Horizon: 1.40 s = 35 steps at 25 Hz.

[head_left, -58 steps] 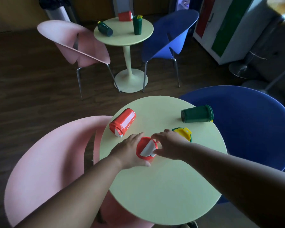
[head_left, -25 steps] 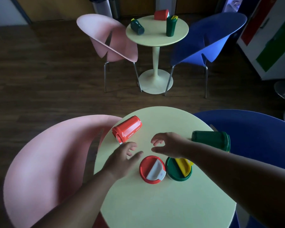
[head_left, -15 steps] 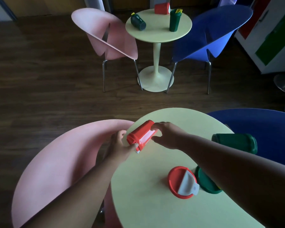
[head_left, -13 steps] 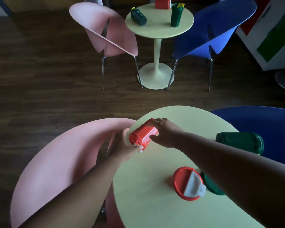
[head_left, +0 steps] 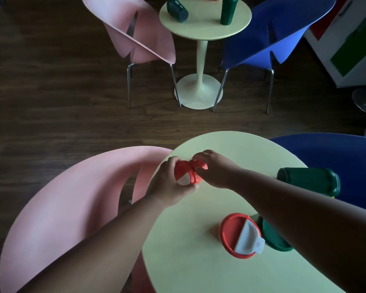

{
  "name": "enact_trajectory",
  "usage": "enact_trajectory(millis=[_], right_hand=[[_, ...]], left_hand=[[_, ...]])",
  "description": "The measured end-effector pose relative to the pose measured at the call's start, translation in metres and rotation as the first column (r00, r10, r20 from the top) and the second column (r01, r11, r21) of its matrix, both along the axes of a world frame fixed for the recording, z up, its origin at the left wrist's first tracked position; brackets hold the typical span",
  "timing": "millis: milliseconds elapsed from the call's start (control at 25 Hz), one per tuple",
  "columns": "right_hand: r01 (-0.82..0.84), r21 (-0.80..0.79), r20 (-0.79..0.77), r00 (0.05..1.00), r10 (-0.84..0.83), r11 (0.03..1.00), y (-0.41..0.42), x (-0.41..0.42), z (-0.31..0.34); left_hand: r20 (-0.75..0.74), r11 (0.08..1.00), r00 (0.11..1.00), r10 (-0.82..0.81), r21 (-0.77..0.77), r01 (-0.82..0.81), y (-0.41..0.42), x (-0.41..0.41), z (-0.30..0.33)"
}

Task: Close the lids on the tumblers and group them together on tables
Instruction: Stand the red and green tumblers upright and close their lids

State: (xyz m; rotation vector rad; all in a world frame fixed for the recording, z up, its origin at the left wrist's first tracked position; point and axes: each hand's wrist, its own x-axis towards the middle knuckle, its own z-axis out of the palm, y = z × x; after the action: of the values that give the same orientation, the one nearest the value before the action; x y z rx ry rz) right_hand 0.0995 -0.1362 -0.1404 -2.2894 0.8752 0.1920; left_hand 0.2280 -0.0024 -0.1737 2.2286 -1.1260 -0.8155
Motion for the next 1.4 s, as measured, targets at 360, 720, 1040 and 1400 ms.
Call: enact_trajectory(millis=[360,720,1040,1400], right_hand=[[0.202,0.211,-0.023,0.979,-0.202,0.956,-0.02,-0.096,0.007],[0.221,0.222,-0.078,0.975,-0.209,0.95,-0.014,-0.116,0.0],[0.245,0.232,-0.108,0.968,-0.225,0.941,-0.013,-0.116,0.001],[0.378,0.242,0.017,0.919,-0.393,0.894,-0.029,-0.159,0.021]], left_hand=[[0.12,0.947,0.967,-0.227,0.26,0.19,-0.045,-0.081,0.053],[0.203,0.882,0.927,-0.316,0.423,0.208,-0.052,-0.106,0.063],[0.212,0.865,0.909,-0.359,0.441,0.24,-0.054,-0.107,0.065],[0.357,0.82,0.796,-0.489,0.499,0.28,-0.068,-0.113,0.081]])
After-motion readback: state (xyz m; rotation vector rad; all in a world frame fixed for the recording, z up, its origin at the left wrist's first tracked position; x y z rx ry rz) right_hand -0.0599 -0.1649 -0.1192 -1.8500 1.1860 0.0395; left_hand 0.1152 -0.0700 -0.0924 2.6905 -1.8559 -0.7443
